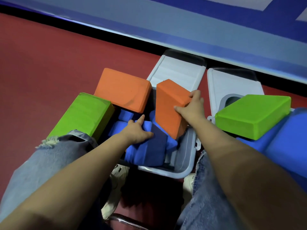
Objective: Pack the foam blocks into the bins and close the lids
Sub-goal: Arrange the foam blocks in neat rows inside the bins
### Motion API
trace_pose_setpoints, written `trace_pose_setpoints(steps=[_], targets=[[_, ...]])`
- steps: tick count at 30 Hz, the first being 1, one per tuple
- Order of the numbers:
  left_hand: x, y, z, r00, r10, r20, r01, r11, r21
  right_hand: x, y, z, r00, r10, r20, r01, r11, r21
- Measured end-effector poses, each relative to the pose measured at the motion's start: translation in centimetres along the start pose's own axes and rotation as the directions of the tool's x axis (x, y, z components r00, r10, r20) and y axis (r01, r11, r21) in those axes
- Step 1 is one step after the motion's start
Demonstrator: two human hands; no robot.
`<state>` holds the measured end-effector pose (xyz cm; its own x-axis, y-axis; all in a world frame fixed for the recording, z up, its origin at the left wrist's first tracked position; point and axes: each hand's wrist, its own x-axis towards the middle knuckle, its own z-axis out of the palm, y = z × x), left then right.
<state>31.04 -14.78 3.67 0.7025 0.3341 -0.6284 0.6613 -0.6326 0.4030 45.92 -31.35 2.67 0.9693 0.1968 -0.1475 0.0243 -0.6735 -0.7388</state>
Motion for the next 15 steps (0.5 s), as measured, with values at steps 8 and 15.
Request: trace_pose_setpoints(steps=[8, 15], targets=[[-0.9, 0.4, 0.4, 0.998, -0.026, -0.063, 0.024, 0.999, -0.022, -4.9, -4.0, -5.9, 0.958, -0.228, -0.175, 0.221, 0.973, -0.061], [-1.7, 0.6, -0.5, 0.979, -0.076, -0.187, 0.068, 0.997, -0.048, -9.4, -2.6, -7.1, 0.886, -0.442, -0.144, 0.418, 0.893, -0.166]])
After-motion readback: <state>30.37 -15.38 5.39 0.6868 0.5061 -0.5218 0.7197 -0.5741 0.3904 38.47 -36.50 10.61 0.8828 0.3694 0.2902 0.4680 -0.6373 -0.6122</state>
